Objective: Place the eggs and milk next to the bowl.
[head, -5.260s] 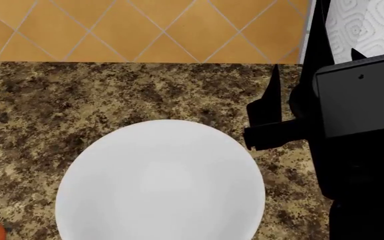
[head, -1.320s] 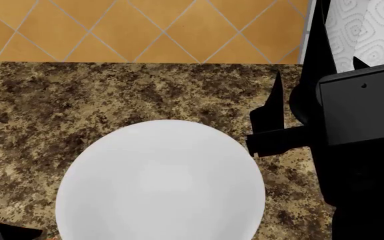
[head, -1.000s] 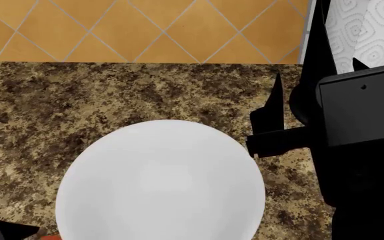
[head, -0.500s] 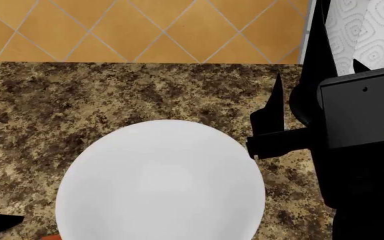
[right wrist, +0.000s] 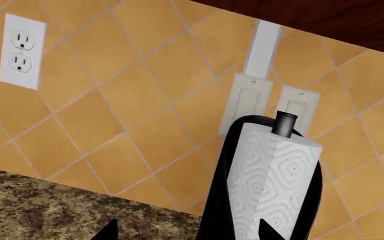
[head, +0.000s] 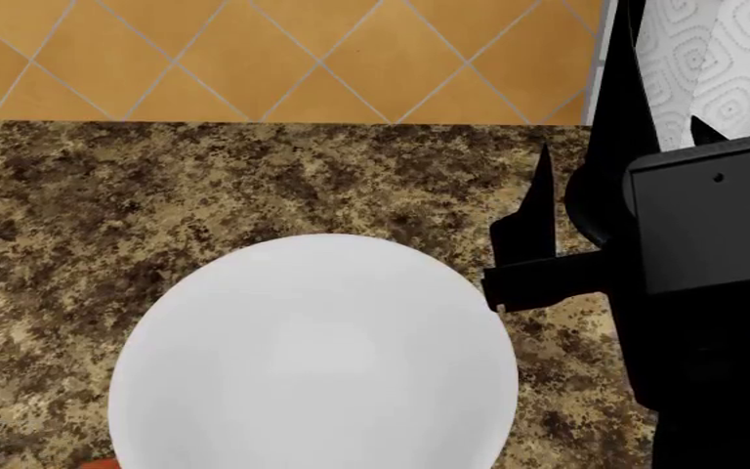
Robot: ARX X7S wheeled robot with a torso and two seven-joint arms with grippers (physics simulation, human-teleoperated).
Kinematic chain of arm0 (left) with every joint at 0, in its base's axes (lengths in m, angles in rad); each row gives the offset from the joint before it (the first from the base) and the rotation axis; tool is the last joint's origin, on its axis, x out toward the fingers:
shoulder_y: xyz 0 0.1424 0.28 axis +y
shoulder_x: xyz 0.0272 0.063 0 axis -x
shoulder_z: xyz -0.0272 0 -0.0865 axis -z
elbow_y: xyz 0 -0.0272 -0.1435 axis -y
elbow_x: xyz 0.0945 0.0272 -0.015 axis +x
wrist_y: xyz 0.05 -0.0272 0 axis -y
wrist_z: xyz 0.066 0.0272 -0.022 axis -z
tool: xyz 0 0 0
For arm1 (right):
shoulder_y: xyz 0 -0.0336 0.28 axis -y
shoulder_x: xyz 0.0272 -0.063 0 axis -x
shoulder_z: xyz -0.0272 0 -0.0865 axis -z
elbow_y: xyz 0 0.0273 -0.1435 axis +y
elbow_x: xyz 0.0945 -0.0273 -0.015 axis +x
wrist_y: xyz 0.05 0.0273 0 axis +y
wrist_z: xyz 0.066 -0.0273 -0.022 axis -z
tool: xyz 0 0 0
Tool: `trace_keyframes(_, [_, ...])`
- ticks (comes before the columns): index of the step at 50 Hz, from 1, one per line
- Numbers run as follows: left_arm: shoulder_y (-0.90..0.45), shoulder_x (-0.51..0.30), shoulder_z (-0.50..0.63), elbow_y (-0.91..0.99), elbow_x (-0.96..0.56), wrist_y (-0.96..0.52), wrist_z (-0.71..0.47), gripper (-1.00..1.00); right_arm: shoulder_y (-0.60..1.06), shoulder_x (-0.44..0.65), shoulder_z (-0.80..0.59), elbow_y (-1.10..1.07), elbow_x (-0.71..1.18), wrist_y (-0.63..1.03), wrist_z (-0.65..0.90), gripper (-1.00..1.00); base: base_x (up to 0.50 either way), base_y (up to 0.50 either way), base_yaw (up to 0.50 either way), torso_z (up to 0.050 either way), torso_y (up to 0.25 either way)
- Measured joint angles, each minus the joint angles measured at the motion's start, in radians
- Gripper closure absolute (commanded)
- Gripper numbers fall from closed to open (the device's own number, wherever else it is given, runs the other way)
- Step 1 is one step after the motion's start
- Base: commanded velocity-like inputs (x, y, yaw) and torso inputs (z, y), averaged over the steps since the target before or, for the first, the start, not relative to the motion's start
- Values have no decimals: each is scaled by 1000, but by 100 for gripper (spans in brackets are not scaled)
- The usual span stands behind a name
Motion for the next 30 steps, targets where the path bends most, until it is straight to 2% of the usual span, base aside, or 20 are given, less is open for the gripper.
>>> trace_keyframes(14, [145,-11,-209,11,-53,1,-14,-100,-6,0,-1,8,1,-16,-2,-100,0,0,0,0,0])
trace_keyframes(30, [315,13,-440,-7,-27,-41,11,-100,-13,-3,-6,23,0,-38,-3,-100,0,0,0,0,0])
